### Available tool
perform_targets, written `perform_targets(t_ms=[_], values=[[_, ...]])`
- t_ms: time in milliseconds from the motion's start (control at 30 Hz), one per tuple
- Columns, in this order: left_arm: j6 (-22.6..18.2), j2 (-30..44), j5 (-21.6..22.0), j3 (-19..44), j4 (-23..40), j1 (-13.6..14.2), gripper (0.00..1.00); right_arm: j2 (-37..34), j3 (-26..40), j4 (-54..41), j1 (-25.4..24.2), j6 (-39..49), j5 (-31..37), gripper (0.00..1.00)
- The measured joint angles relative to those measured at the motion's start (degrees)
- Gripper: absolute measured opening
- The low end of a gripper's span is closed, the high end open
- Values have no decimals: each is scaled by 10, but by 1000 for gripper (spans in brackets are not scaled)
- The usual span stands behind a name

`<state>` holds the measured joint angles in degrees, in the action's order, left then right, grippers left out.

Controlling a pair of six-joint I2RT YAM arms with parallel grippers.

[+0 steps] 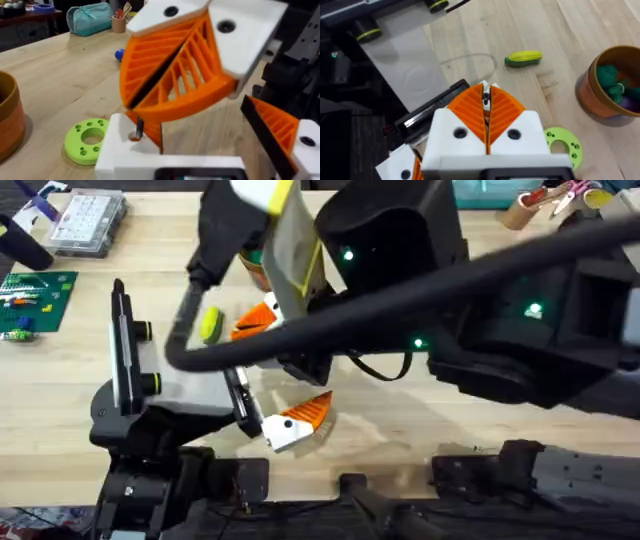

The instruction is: Pick up the gripper from the table and insert it into the empty holder that is missing its gripper. Then pick up a screw, insert it into the mounting hole, and use the screwdriver to tighten it. Finally, clean up the table by picking up the vegetable and placing it into the bucket.

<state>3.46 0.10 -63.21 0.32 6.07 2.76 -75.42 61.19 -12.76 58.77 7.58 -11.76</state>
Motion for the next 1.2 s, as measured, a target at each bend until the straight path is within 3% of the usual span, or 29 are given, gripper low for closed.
perform_targets(t_ms=[1200], values=[[0, 0, 0, 0, 0, 0, 986, -23, 0, -4, -4, 19, 19, 14]])
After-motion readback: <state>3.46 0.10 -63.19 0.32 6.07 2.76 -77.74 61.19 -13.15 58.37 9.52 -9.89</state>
